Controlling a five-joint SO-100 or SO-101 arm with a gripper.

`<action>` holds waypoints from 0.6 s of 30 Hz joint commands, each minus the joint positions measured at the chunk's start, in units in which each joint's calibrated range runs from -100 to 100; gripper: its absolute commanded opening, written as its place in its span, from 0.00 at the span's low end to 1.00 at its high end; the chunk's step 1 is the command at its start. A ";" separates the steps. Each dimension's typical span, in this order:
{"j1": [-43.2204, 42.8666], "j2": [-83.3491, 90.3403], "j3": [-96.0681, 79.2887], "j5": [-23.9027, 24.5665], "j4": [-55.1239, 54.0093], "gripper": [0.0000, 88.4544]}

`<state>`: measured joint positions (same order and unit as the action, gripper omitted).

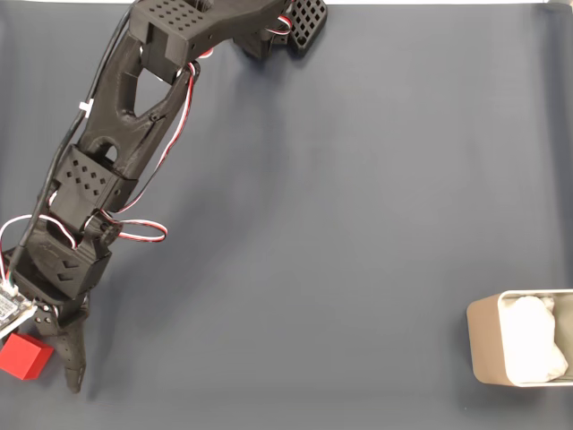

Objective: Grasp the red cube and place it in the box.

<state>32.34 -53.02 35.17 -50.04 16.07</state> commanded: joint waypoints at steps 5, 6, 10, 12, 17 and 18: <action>-0.88 1.54 3.88 0.44 -0.66 0.42; -0.95 1.54 3.97 0.39 -0.66 0.41; -0.95 1.63 4.06 0.10 -0.58 0.32; -0.95 1.89 4.06 0.10 -0.50 0.28; -1.09 3.02 3.15 -0.15 0.41 0.19; -1.17 3.19 3.06 -0.20 0.57 0.18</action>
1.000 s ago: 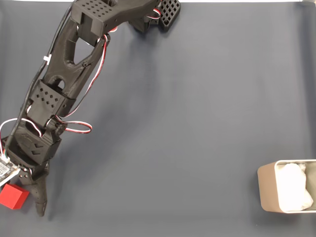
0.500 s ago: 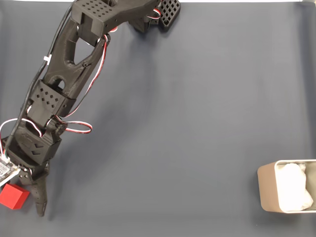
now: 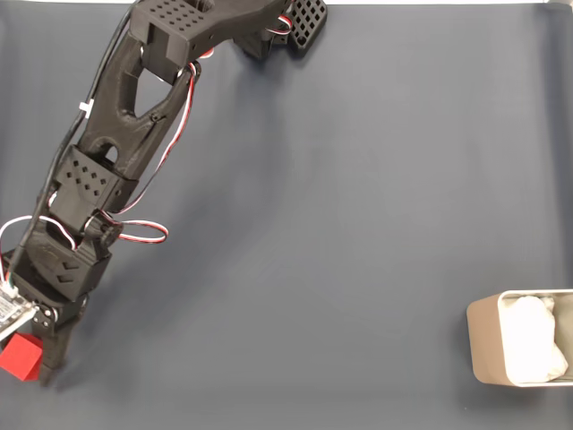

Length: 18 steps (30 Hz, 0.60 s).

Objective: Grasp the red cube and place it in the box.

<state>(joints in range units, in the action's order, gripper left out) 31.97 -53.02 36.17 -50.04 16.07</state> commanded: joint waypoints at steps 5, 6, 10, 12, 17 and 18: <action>-1.01 4.06 1.52 -0.44 1.31 0.12; -1.01 4.14 1.42 -0.49 1.39 0.12; -1.01 4.40 1.42 -0.59 1.55 0.09; -1.01 4.58 1.42 -0.59 1.63 0.08; -1.08 5.44 1.15 -0.63 2.54 0.07; -1.08 5.79 0.79 -0.68 2.54 0.06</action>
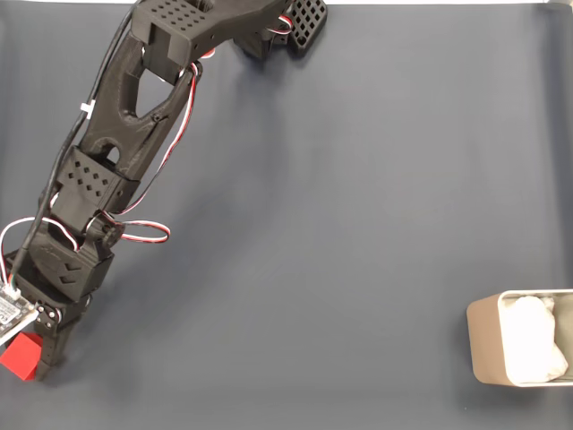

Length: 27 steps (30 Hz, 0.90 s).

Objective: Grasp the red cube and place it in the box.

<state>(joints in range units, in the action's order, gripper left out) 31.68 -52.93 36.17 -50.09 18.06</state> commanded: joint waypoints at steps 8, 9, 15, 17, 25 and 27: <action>-2.06 14.28 -6.51 -1.12 3.91 0.05; -2.49 15.93 -7.79 -1.12 4.15 0.05; -6.18 25.63 -13.63 -1.03 7.02 0.04; -7.88 28.41 -14.91 -0.88 7.68 0.04; -16.34 37.07 -17.37 -0.73 10.88 0.05; -18.54 38.29 -17.64 -1.03 10.96 0.05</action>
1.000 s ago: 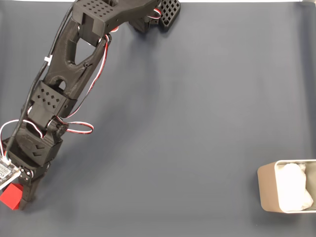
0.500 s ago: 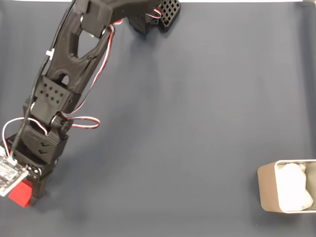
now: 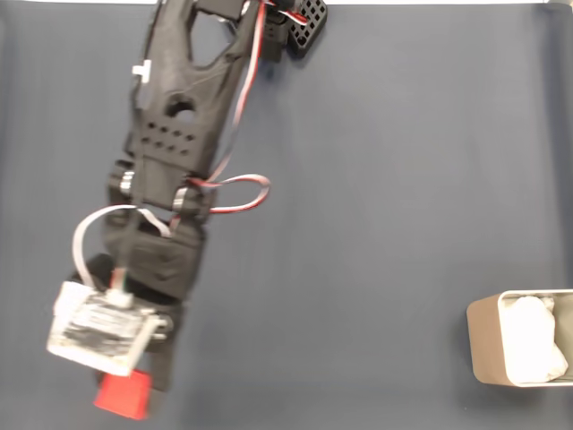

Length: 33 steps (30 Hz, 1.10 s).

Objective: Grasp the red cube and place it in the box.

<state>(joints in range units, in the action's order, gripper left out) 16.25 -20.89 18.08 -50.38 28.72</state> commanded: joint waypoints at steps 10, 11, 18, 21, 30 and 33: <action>-13.19 11.01 -1.02 -1.61 0.87 0.05; -14.04 11.79 -1.29 -1.47 1.20 0.05; -19.94 17.59 -5.67 -1.12 2.26 0.05; -22.28 19.93 -8.32 -1.17 2.26 0.05; -27.54 23.40 -12.15 -1.12 2.26 0.05; -29.10 23.40 -12.24 -1.17 2.26 0.05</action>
<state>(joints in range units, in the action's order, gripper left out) -11.35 -1.78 5.42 -51.65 30.87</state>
